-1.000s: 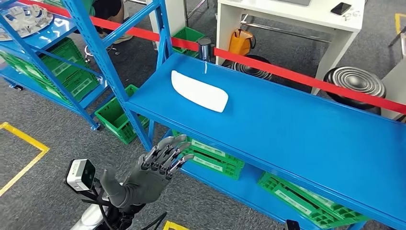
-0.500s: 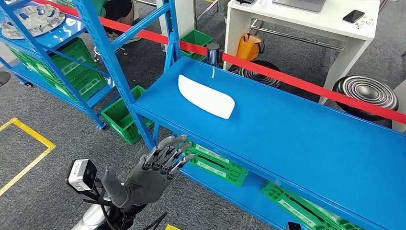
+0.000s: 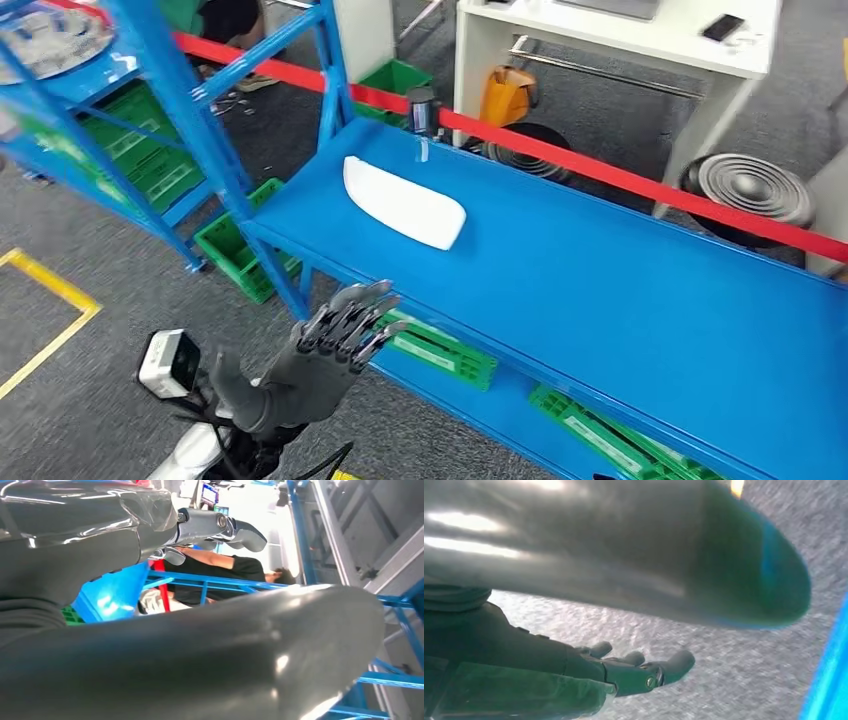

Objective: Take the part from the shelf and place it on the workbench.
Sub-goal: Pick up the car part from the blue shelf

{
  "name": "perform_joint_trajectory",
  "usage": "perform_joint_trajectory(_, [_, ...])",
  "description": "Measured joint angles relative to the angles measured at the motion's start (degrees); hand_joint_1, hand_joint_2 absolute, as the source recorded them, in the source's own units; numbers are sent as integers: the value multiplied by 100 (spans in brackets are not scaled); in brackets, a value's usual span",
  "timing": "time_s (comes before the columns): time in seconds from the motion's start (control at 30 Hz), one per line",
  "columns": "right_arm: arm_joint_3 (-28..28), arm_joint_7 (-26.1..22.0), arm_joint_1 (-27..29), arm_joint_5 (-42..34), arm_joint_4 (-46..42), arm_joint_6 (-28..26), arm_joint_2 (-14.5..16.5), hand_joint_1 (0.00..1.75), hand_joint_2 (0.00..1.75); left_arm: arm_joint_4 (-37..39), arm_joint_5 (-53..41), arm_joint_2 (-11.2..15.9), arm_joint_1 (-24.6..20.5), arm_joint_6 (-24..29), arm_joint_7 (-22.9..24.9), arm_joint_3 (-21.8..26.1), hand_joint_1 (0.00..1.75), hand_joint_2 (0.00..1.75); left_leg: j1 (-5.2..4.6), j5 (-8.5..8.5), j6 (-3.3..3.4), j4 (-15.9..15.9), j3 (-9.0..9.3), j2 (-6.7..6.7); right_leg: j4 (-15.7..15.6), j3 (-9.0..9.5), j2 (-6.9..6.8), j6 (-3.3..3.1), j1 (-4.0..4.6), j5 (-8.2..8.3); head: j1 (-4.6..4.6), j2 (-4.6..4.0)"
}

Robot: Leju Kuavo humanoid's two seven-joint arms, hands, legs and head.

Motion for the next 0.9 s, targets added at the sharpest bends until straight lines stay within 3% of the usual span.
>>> perform_joint_trajectory(0.07, [57, 278, 18, 47, 25, 180, 19, 0, 0, 6, 20, -7, -22, -31, -21, -7, 0, 0, -58, -22, 25, -172, 118, -12, 90, 6, -44, 91, -37, 65, -6, 1])
perform_joint_trajectory(0.13, [123, 509, 37, 80, 44, 349, 36, 0, 0, 16, 34, -19, -37, -49, -40, -13, 0, 0, -47, -7, 76, -313, 302, -35, 299, -31, -60, 132, -48, 27, -17, -1])
perform_joint_trajectory(0.2, [187, 706, 45, 104, 65, 519, 13, 0, 0, 29, 41, -50, -65, -56, -54, -19, 0, 0, 6, 49, 110, -367, 406, -28, 736, -232, -20, 63, -56, -263, -14, -1])
perform_joint_trajectory(0.27, [245, 899, 63, 112, 87, 705, -35, 0, 0, 60, 43, -77, -74, -56, -58, -28, 0, 0, 61, 83, 81, -361, 403, -29, 1352, -578, 1, 65, -97, -563, -11, 0])
perform_joint_trajectory(0.3, [271, 975, 85, 112, 96, 786, -60, 0, 0, 78, 47, -83, -71, -56, -61, -35, 0, 0, 100, 82, 41, -356, 399, -43, 1500, -682, 0, 139, -136, -603, -11, 0])
perform_joint_trajectory(0.33, [293, 1029, 110, 112, 100, 846, -78, 0, 0, 95, 52, -85, -69, -57, -65, -42, 0, 0, 151, 69, -12, -342, 398, -58, 1451, -690, -2, 258, -184, -539, -9, 0])
perform_joint_trajectory(0.4, [336, 1087, 151, 109, 105, 932, -103, 0, 0, 122, 60, -86, -69, -64, -74, -54, 0, 0, 262, -5, -171, -253, 397, -77, 799, -439, -8, 539, -304, -200, -5, 0])
perform_joint_trajectory(0.43, [356, 1106, 162, 102, 106, 961, -90, 0, 0, 133, 62, -84, -71, -68, -76, -58, 0, 0, 298, -61, -263, -173, 380, -77, 494, -335, 8, 608, -335, -98, 11, 0])
perform_joint_trajectory(0.47, [373, 1119, 159, 93, 106, 984, -90, 0, 0, 142, 62, -85, -73, -74, -76, -62, 0, 0, 315, -123, -347, -80, 334, -74, 311, -263, 19, 576, -344, -57, 20, 1])
perform_joint_trajectory(0.5, [385, 1132, 161, 82, 106, 996, -84, 0, 0, 147, 61, -85, -75, -77, -74, -67, 0, 0, 320, -182, -416, 8, 289, -67, 263, -257, 35, 492, -341, -63, 17, 1])
perform_joint_trajectory(0.57, [398, 1148, 173, 67, 108, 1000, -88, 0, 0, 152, 65, -86, -75, -80, -67, -72, 0, 0, 336, -249, -483, 94, 239, -64, 343, -279, 49, 268, -319, -91, -14, 1])
perform_joint_trajectory(0.63, [405, 1156, 197, 61, 108, 1002, -81, 0, 0, 151, 72, -83, -81, -84, -61, -73, 0, 0, 370, -301, -522, 182, 222, -56, 346, -261, 55, 202, -316, -78, -36, 0])
perform_joint_trajectory(0.67, [408, 1157, 198, 56, 108, 1006, -79, 0, 0, 148, 78, -81, -86, -89, -58, -72, 0, 0, 382, -380, -548, 356, 118, -51, 341, -245, 62, 177, -311, -99, -39, 0])
perform_joint_trajectory(0.73, [418, 1159, 201, 35, 107, 1021, -76, 0, 0, 143, 108, -81, -88, -115, -45, -72, 0, 0, 387, -635, -594, 1051, -298, -41, 333, -220, 78, 112, -279, -176, -51, 0])
perform_joint_trajectory(0.8, [431, 1172, 218, -2, 106, 1052, -67, 0, 0, 145, 146, -74, -78, -136, -16, -72, 0, 0, 381, -801, -589, 1713, -737, -38, 336, -173, 73, 67, -227, -212, -55, 0])
perform_joint_trajectory(0.83, [438, 1185, 225, -22, 105, 1067, -57, 0, 0, 146, 161, -69, -75, -138, 7, -72, 0, 0, 370, -749, -556, 1775, -824, -39, 338, -135, 68, 64, -196, -217, -55, 0])
perform_joint_trajectory(0.9, [456, 1208, 228, -50, 98, 1084, -28, 0, 0, 146, 185, -56, -79, -130, 55, -74, 0, 0, 300, -346, -388, 1239, -673, -47, 324, -44, 79, 56, -127, -233, -56, 0])
